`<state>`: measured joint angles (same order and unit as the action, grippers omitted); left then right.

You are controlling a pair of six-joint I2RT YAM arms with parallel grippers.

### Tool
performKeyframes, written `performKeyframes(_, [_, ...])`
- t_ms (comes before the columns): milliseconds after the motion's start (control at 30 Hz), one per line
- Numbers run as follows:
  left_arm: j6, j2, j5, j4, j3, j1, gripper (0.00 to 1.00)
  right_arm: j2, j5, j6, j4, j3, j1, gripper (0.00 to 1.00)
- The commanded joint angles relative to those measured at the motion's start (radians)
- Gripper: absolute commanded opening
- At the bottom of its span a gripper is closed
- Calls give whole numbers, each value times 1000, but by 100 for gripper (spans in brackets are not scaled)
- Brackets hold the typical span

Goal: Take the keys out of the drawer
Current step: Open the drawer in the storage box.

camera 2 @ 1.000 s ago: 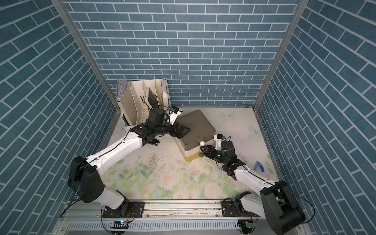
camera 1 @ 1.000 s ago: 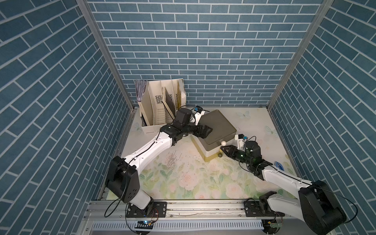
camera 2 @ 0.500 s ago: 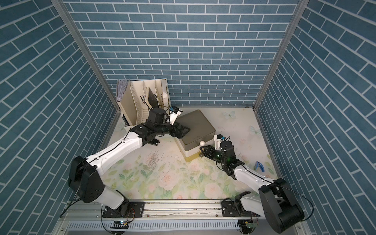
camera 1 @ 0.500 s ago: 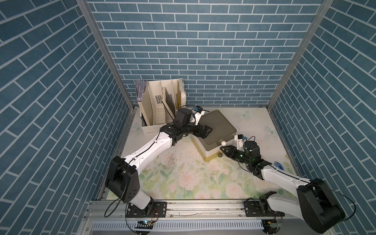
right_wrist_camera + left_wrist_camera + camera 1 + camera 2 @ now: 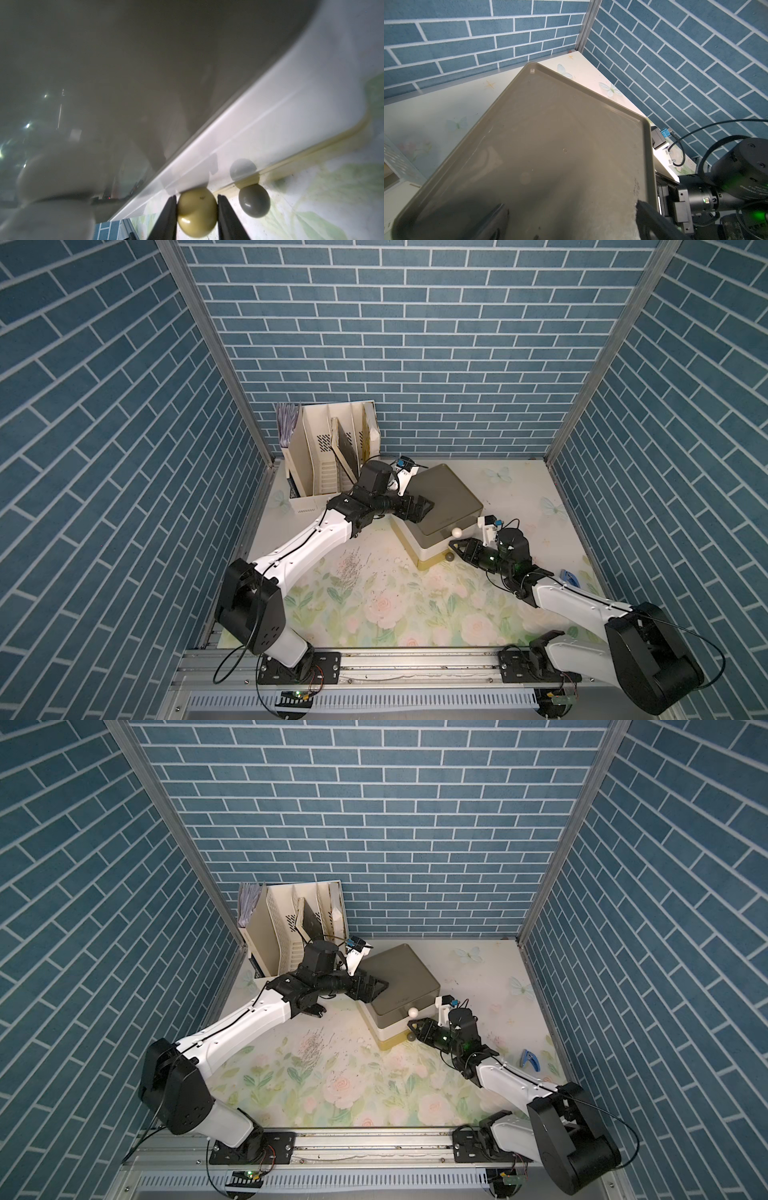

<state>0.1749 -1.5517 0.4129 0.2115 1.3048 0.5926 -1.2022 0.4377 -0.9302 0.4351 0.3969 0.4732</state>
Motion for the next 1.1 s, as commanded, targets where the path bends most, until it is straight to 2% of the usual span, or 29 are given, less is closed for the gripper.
performKeyframes(0, [-8, -1, 8, -1, 13, 4, 100, 7, -17, 10, -23, 4, 12, 24])
performKeyframes(400, [0, -14, 11, -7, 19, 7, 100, 201, -63, 45, -211, -62, 11, 20])
performKeyframes(867, [14, -27, 6, -20, 10, 15, 100, 655, -118, 24, -594, -200, -1, 20])
performKeyframes(1067, [16, -39, 2, -20, 7, 16, 100, 770, -126, 28, -743, -199, -1, 20])
